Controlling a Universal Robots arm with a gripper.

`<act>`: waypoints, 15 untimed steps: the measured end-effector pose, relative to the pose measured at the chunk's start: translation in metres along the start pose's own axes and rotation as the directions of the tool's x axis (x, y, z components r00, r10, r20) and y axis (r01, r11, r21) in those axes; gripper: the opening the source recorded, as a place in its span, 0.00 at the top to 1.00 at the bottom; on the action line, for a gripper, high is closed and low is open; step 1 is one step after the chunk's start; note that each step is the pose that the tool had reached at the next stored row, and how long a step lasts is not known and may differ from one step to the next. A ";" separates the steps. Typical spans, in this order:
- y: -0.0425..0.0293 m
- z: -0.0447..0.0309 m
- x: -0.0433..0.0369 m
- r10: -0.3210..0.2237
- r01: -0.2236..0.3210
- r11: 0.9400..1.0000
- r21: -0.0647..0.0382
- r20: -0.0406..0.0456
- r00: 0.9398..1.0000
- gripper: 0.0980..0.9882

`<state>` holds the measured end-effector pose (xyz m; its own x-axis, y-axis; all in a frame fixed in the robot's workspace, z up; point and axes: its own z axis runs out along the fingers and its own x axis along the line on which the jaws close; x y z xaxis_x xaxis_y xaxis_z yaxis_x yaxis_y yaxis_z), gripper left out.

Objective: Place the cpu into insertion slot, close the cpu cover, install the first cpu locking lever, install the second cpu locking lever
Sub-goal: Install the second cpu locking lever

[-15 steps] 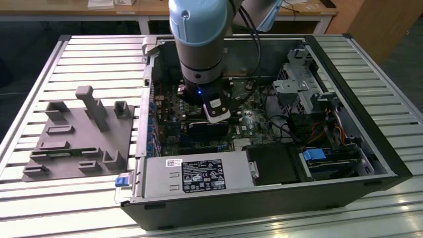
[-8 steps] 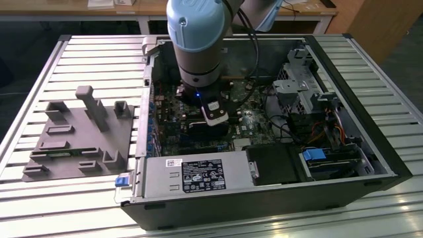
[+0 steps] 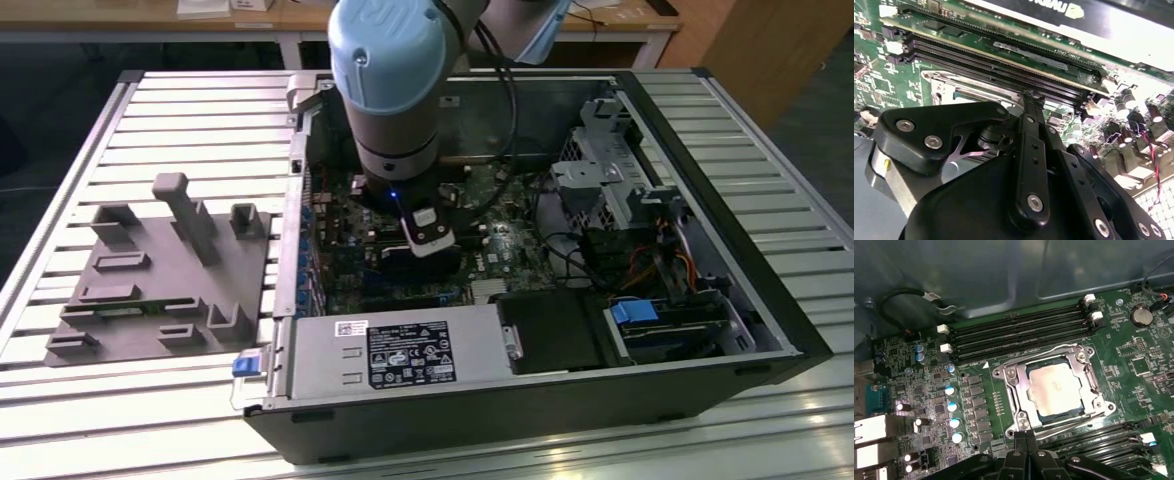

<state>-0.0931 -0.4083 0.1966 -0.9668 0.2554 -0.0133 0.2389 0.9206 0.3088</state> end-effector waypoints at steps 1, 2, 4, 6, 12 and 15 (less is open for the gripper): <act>-0.0004 0.0004 0.0008 0.000 0.000 1.000 0.000 0.000 1.000 1.00; -0.0008 0.0009 0.0018 0.000 0.000 1.000 0.000 0.000 1.000 1.00; -0.0013 0.0017 0.0025 0.000 0.000 1.000 0.000 0.000 1.000 1.00; -0.0016 0.0025 0.0029 0.000 0.000 1.000 0.000 0.000 1.000 1.00; -0.0018 0.0040 0.0046 0.000 0.000 1.000 0.000 0.000 1.000 1.00; -0.0011 0.0046 0.0049 0.000 0.000 1.000 0.000 0.000 1.000 1.00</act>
<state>-0.0977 -0.4067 0.1918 -0.9668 0.2554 -0.0132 0.2389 0.9205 0.3091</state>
